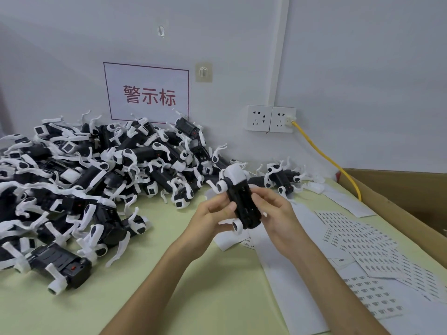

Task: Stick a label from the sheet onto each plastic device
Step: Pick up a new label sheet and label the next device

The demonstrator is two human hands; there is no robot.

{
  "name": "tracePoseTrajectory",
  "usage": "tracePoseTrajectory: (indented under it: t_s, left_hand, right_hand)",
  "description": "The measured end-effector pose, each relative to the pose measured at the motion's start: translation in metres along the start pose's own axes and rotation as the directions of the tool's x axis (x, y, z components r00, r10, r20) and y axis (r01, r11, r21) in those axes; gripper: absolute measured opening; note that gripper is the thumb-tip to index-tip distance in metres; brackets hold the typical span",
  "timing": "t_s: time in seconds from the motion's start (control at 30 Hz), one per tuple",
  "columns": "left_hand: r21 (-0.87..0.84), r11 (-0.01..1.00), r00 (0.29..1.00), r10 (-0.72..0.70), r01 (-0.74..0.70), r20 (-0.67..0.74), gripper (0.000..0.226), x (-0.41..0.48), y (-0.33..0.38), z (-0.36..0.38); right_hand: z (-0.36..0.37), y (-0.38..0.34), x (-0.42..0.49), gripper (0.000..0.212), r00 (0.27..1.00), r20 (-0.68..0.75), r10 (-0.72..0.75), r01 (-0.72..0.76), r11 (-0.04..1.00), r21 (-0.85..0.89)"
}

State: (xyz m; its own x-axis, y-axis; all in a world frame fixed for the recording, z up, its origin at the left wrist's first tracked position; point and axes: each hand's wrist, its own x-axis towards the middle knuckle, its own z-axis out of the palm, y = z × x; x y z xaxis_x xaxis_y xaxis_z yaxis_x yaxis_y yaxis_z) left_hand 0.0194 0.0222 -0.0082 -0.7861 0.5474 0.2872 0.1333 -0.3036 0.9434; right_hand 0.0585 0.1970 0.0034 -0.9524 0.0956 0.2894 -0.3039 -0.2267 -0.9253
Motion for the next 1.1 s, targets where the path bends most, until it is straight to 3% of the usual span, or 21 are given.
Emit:
tracePoseTrajectory:
  t_s: [0.07, 0.17, 0.23, 0.33, 0.4, 0.53, 0.7, 0.83, 1.0, 1.1]
  left_hand:
    - [-0.087, 0.996, 1.0, 0.021, -0.022, -0.016, 0.031, 0.002, -0.001, -0.002]
    - [-0.229, 0.972, 0.993, 0.025, -0.051, -0.117, 0.04, 0.006, 0.0, -0.007]
    - [-0.336, 0.939, 0.972, -0.007, -0.074, -0.235, 0.049, 0.008, 0.002, -0.012]
    - [-0.43, 0.897, 0.931, -0.066, -0.103, -0.36, 0.029, 0.009, 0.006, -0.025]
    - [-0.456, 0.881, 0.908, -0.079, -0.129, -0.411, 0.02, 0.008, 0.009, -0.032]
    - [-0.496, 0.855, 0.902, -0.084, -0.153, -0.423, 0.027, 0.007, 0.013, -0.032]
    - [-0.462, 0.884, 0.872, -0.171, -0.07, -0.459, 0.024, 0.006, 0.012, -0.028]
    - [-0.444, 0.896, 0.85, -0.217, -0.022, -0.48, 0.027, 0.005, 0.011, -0.029]
    - [-0.458, 0.888, 0.823, -0.233, -0.037, -0.518, 0.033, 0.006, 0.01, -0.032]
    - [-0.449, 0.892, 0.774, -0.251, -0.048, -0.581, 0.024, 0.007, 0.011, -0.032]
  right_hand:
    - [0.002, 0.0, -0.001, 0.028, 0.998, 0.04, -0.055, 0.06, 0.991, -0.122]
    - [0.008, 0.002, -0.001, 0.032, 0.999, 0.008, -0.053, 0.054, 0.972, -0.227]
    - [0.01, 0.005, 0.001, 0.031, 0.989, -0.139, -0.054, 0.019, 0.97, -0.242]
    - [0.002, 0.012, 0.006, 0.049, 0.91, -0.384, -0.155, -0.013, 0.916, -0.402]
    - [-0.006, 0.015, 0.01, 0.067, 0.886, -0.443, -0.136, -0.077, 0.899, -0.43]
    - [-0.014, 0.018, 0.015, 0.088, 0.929, -0.359, 0.092, -0.178, 0.96, -0.216]
    - [-0.015, 0.023, 0.019, 0.082, 0.962, -0.222, 0.16, -0.18, 0.981, -0.072]
    - [-0.011, 0.026, 0.015, 0.064, 0.956, -0.276, 0.098, -0.158, 0.965, -0.207]
    - [-0.014, 0.033, 0.014, 0.085, 0.972, -0.231, 0.043, -0.118, 0.94, -0.32]
    - [-0.014, 0.036, 0.016, 0.081, 0.98, -0.194, 0.05, -0.116, 0.933, -0.342]
